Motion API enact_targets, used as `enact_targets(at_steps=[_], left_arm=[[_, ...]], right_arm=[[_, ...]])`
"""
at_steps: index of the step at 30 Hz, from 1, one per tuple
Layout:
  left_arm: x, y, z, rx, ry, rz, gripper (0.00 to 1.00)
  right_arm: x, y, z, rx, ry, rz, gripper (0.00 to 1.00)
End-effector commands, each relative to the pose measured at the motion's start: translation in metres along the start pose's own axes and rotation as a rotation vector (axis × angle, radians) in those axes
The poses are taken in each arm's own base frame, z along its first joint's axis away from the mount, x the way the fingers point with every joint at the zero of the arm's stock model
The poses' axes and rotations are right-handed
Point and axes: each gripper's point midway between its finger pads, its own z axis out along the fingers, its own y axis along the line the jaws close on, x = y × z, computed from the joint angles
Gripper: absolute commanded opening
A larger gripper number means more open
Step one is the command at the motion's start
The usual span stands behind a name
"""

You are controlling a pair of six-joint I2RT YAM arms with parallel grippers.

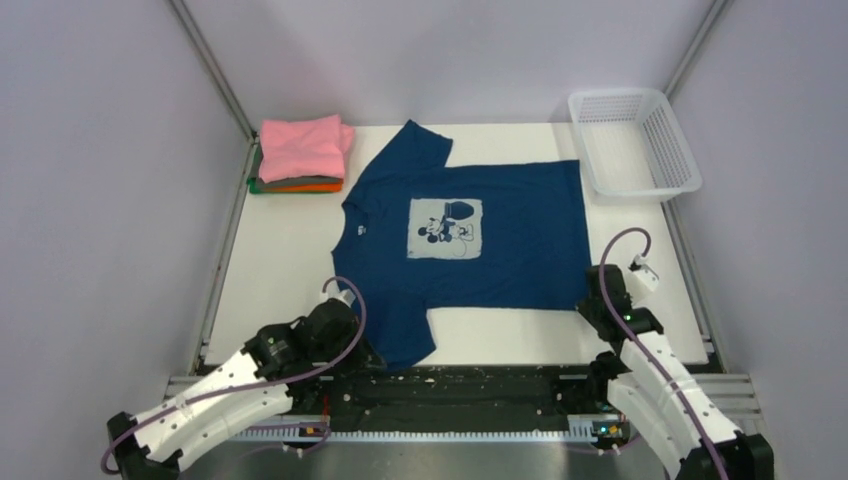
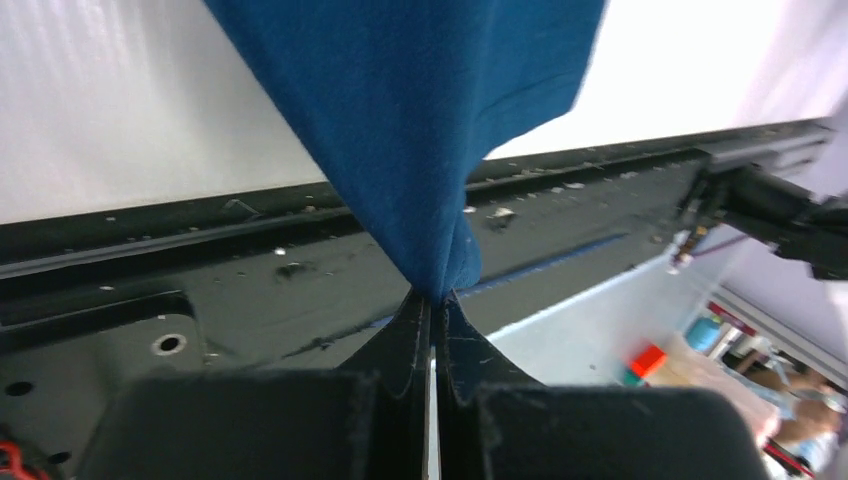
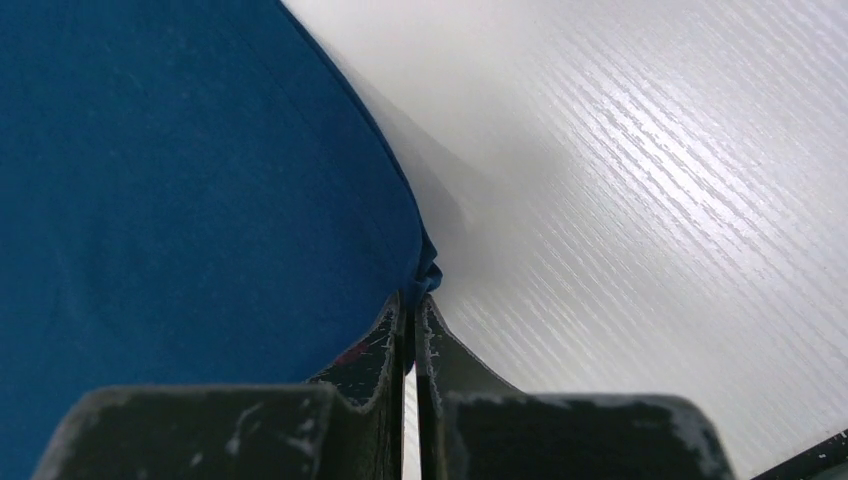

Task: Fold and stack the t-shirts
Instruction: Fold the flattened tshirt in 1/3 of the way

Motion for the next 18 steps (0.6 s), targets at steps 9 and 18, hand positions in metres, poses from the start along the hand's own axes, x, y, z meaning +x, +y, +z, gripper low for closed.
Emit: enact_targets(at_steps=[9, 18], left_arm=[[-0.054, -0.082, -0.025, 0.137, -0.188, 0.229, 0.00], [-0.167, -0.149, -0.018, 0.015, -0.394, 0.359, 0.00]], right_arm=[[-0.025, 0.030, -0.022, -0.066, 0.021, -0.058, 0.00], [-0.058, 0.067, -0.018, -0.066, 0.000, -0.154, 0.00]])
